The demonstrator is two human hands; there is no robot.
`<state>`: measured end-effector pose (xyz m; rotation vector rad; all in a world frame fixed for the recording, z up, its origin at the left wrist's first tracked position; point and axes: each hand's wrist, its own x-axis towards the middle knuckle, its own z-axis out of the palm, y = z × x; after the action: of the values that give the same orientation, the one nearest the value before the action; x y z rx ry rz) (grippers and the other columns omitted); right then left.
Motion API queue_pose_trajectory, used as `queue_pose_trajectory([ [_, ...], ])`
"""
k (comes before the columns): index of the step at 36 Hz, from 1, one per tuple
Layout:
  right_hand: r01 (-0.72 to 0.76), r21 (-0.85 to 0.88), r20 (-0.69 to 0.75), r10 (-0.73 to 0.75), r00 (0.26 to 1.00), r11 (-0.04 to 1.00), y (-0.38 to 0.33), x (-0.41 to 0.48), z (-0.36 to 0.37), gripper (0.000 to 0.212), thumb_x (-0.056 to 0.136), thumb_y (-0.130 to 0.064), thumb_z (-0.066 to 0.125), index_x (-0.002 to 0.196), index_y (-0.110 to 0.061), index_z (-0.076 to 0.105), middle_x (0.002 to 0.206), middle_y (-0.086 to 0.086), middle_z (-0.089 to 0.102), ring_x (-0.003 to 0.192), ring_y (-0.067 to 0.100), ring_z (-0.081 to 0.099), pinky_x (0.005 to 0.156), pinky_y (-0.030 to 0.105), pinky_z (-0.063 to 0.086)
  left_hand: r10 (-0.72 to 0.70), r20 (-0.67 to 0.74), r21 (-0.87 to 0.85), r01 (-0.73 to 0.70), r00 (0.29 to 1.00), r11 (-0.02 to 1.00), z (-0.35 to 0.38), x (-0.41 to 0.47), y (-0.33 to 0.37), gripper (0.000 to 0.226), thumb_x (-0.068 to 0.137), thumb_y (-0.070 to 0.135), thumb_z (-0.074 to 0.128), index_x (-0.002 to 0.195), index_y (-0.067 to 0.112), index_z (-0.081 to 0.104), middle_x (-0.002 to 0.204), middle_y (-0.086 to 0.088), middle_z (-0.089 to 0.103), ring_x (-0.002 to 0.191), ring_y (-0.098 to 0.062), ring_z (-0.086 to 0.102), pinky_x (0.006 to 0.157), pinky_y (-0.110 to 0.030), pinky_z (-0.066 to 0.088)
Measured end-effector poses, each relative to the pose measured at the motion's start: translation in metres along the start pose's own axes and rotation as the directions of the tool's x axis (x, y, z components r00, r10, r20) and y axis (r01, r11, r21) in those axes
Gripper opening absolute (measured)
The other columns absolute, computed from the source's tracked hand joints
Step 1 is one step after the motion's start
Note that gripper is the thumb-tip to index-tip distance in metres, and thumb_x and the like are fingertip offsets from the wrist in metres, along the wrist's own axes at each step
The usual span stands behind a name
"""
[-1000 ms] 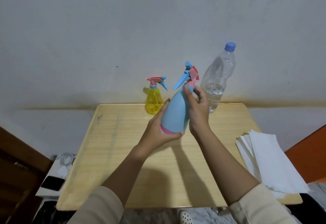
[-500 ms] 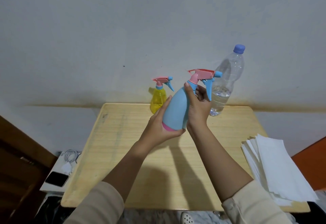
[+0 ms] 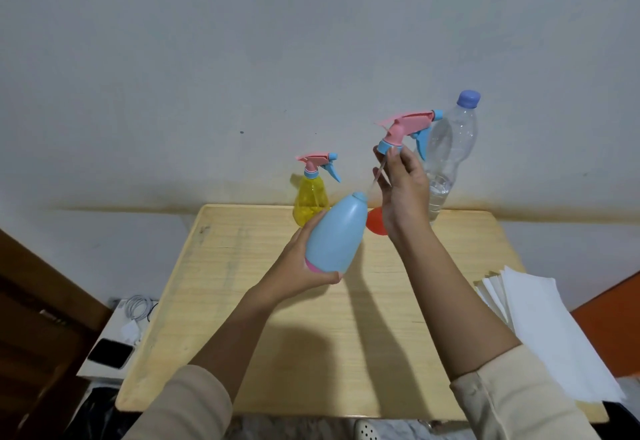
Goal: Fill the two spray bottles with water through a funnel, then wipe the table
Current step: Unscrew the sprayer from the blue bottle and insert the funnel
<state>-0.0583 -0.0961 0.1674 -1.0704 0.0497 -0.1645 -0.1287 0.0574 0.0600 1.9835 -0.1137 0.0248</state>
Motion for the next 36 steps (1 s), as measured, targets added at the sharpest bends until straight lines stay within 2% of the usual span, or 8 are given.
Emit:
queue_pose_trajectory([
  [8, 0.068, 0.162, -0.04, -0.062, 0.997, 0.985, -0.033, 0.022, -0.01, 0.019, 0.095, -0.011, 0.051, 0.114, -0.007, 0.051, 0.092, -0.004, 0.063, 0.097, 0.01, 0.061, 0.082, 0.022, 0.051, -0.137, -0.12, -0.137, 0.12, 0.983, 0.983, 0.015, 0.005, -0.033, 0.107, 0.061, 0.017, 0.085, 0.136, 0.057, 0.021, 0.125, 0.01, 0.037, 0.113, -0.008, 0.047, 0.066, -0.013, 0.051],
  [10, 0.072, 0.075, -0.05, -0.068, 0.996, 0.995, -0.032, 0.026, -0.022, 0.029, 0.094, -0.012, 0.053, 0.122, -0.004, 0.05, 0.095, -0.003, 0.063, 0.097, 0.01, 0.061, 0.086, 0.023, 0.052, -0.164, -0.164, -0.156, 0.139, 0.973, 0.978, 0.018, 0.008, -0.039, 0.108, 0.058, 0.018, 0.085, 0.136, 0.056, 0.021, 0.122, 0.01, 0.037, 0.113, -0.009, 0.046, 0.068, -0.015, 0.052],
  [12, 0.05, -0.096, -0.029, -0.053, 0.998, 0.994, -0.018, 0.029, -0.04, 0.032, 0.094, -0.014, 0.055, 0.124, -0.004, 0.052, 0.096, -0.002, 0.063, 0.097, 0.01, 0.061, 0.088, 0.024, 0.053, -0.193, -0.196, -0.192, 0.155, 0.961, 0.969, 0.02, 0.012, -0.044, 0.108, 0.052, 0.025, 0.084, 0.136, 0.056, 0.023, 0.124, 0.008, 0.037, 0.116, -0.017, 0.046, 0.078, -0.033, 0.056],
  [17, -0.1, -0.53, 0.011, 0.125, 0.992, 0.842, 0.056, 0.018, -0.091, 0.008, 0.087, -0.01, 0.062, 0.095, -0.01, 0.062, 0.074, -0.004, 0.057, 0.069, 0.007, 0.051, 0.069, 0.023, 0.041, -0.265, -0.18, -0.334, 0.195, 0.947, 0.922, 0.03, 0.028, -0.063, 0.112, 0.047, 0.02, 0.089, 0.137, 0.051, 0.029, 0.135, -0.006, 0.037, 0.122, -0.038, 0.045, 0.072, -0.058, 0.056],
  [23, -0.261, -0.758, -0.088, 0.304, 0.949, 0.597, 0.136, -0.007, -0.129, 0.013, 0.09, -0.019, 0.059, 0.098, -0.009, 0.062, 0.083, 0.002, 0.059, 0.074, 0.014, 0.051, 0.06, 0.011, 0.036, -0.213, -0.265, -0.146, 0.179, 0.941, 0.973, 0.041, 0.041, -0.084, 0.113, 0.044, 0.043, 0.086, 0.138, 0.048, 0.023, 0.139, -0.003, 0.039, 0.124, -0.028, 0.046, 0.09, -0.057, 0.049],
  [27, -0.242, -0.846, -0.084, 0.329, 0.941, 0.475, 0.155, -0.008, -0.133, 0.019, 0.094, -0.016, 0.049, 0.096, 0.0, 0.059, 0.085, 0.004, 0.057, 0.079, 0.02, 0.05, 0.059, 0.027, 0.027, -0.123, -0.324, -0.027, 0.121, 0.938, 0.992, 0.045, 0.044, -0.095, 0.11, 0.052, 0.051, 0.081, 0.142, 0.04, 0.019, 0.141, -0.002, 0.037, 0.127, -0.026, 0.042, 0.096, -0.054, 0.045],
  [32, -0.168, -0.907, -0.008, 0.383, 0.924, 0.387, 0.172, -0.003, -0.127, 0.02, 0.091, -0.008, 0.049, 0.072, -0.007, 0.056, 0.081, 0.014, 0.051, 0.069, 0.022, 0.042, 0.051, 0.017, 0.027, -0.115, -0.377, 0.033, 0.138, 0.919, 0.99, 0.049, 0.046, -0.1, 0.107, 0.053, 0.052, 0.075, 0.144, 0.024, 0.026, 0.14, 0.004, 0.038, 0.127, -0.027, 0.041, 0.101, -0.052, 0.04],
  [36, -0.142, -0.924, 0.011, 0.397, 0.918, 0.354, 0.184, -0.002, -0.122, 0.019, 0.09, -0.015, 0.053, 0.099, -0.001, 0.062, 0.097, 0.023, 0.061, 0.088, 0.031, 0.053, 0.057, 0.02, 0.028, -0.148, -0.357, -0.011, 0.155, 0.922, 0.988, 0.049, 0.043, -0.107, 0.103, 0.052, 0.041, 0.08, 0.139, 0.034, 0.025, 0.141, 0.003, 0.037, 0.127, -0.021, 0.042, 0.1, -0.05, 0.043],
])
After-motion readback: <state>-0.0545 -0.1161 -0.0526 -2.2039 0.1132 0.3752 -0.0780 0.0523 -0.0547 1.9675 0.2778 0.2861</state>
